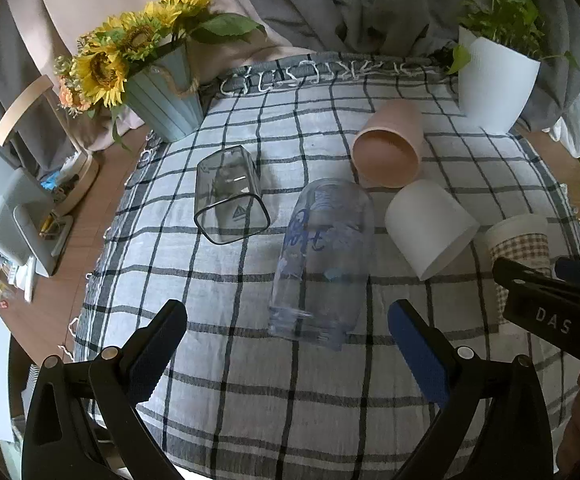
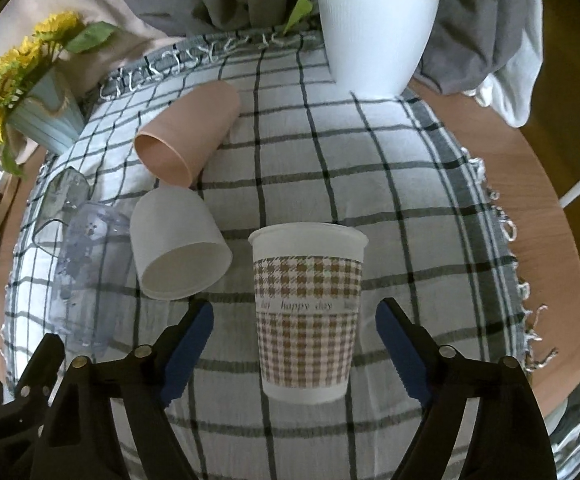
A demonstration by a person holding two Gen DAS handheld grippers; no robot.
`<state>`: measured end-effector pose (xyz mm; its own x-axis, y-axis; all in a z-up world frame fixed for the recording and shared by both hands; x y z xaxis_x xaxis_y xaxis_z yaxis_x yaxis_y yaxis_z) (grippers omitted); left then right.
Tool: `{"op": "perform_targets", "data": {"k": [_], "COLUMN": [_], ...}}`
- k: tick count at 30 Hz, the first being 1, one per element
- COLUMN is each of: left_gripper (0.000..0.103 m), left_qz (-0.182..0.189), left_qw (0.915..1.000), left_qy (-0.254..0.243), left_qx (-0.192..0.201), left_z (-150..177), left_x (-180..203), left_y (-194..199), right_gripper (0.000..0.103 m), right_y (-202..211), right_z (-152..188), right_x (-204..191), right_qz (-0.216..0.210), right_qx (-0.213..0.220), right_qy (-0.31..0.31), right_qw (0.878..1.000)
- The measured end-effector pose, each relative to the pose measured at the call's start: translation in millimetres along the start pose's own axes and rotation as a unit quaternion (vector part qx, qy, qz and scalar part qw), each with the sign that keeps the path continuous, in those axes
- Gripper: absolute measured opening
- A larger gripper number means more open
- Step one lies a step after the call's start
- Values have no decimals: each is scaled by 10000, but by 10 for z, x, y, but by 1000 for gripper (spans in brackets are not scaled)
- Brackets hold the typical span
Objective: Flip cup upside down
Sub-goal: 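Move the right tool to the brown-checked paper cup and close around it, then lift the brown-checked cup with the right tool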
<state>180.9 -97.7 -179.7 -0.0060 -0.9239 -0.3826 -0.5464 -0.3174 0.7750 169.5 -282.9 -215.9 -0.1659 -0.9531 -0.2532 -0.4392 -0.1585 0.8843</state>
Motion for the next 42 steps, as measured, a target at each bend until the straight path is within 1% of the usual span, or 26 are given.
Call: {"op": "perform_targets", "data": {"k": [6, 13, 14, 21, 27, 30, 35, 39, 42], "left_gripper": [103, 103, 102, 103, 103, 103, 103, 103, 103], "left_qz": [-81, -113, -132, -122, 26, -10, -112, -5, 44], "left_qw": [9999, 9998, 9998, 9999, 10000, 9999, 9995, 9992, 9988], "left_qy": [0, -17, -14, -96, -59, -154, -299, -401, -486], "left_qx": [-127, -165, -147, 17, 33, 38, 55, -49, -56], "left_z": [-24, -28, -27, 32, 146, 204, 352, 467, 507], "left_x": [24, 41, 38, -64, -353, -548, -813, -926, -965], "left_y": [-99, -112, -108, -24, -35, -80, -172, -262, -303], "right_gripper": [81, 67, 63, 62, 62, 62, 62, 62, 62], "right_y": [-205, -378, -399, -320, -75, 18, 16, -68, -117], "right_z": [-34, -23, -14, 38, 168, 270, 429, 603, 715], "right_x": [0, 32, 42, 18, -188, -340, -559, -681, -749], "right_qz": [12, -16, -21, -39, -28, -78, -173, -202, -186], "right_qx": [-215, -439, -480, -357, -186, -129, -218, -377, -463], "right_qy": [-42, -105, -134, -212, -240, -293, -415, -606, -675], "right_qw": [9998, 9990, 9988, 9991, 9995, 9995, 9988, 9972, 9965]}}
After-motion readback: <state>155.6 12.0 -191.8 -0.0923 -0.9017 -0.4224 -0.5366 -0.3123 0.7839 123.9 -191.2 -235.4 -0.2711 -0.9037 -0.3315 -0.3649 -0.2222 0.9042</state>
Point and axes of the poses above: each gripper's, at about its wrist camera, not at the fingertips, and y roughly against the way its jaws point, x to its right, z to its underside, the point moved 5 cm from there along -y, roughly the way its jaws point, and after that the axes turned 13 degrees about -z, right-handed, at the moved point
